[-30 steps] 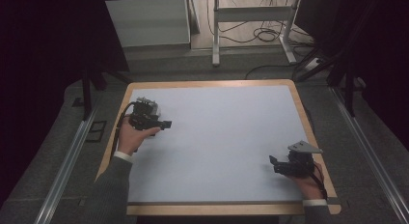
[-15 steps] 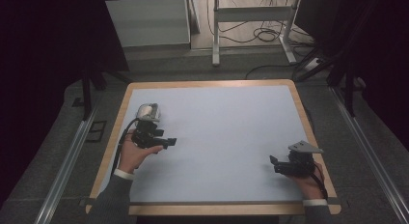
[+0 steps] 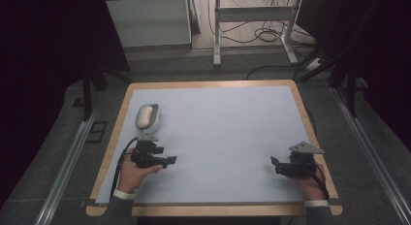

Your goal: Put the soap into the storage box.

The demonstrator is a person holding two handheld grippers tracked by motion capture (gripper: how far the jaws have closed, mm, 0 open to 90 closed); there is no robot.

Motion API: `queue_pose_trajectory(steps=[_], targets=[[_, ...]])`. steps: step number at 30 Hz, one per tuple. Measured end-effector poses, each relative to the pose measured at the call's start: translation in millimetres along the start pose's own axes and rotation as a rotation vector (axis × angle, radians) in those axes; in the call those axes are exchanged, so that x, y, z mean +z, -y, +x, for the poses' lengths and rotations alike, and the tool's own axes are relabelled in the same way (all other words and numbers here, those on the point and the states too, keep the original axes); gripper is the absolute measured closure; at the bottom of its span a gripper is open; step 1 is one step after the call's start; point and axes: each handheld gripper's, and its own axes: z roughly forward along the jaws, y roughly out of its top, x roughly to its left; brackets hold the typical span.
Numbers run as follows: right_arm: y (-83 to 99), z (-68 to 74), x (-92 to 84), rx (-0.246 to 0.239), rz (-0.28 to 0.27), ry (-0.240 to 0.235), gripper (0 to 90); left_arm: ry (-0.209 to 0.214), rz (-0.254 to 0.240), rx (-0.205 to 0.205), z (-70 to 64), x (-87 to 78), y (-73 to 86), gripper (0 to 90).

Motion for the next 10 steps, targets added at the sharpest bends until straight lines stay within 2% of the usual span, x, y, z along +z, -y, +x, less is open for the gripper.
queue_pose_trajectory(steps=[7, 10], targets=[[-0.1, 1.1, 0.4, -0.003, 0.0, 0.002, 11.1, -0.005, -0.003, -0.014, 6.3, 0.8, 6.2, 27.6], [-2.1, 3.0, -1.0, -0.007, -0.021, -0.005, 11.0, -0.008, -0.001, -0.011, 8.7, 2.0, 7.1, 26.5]])
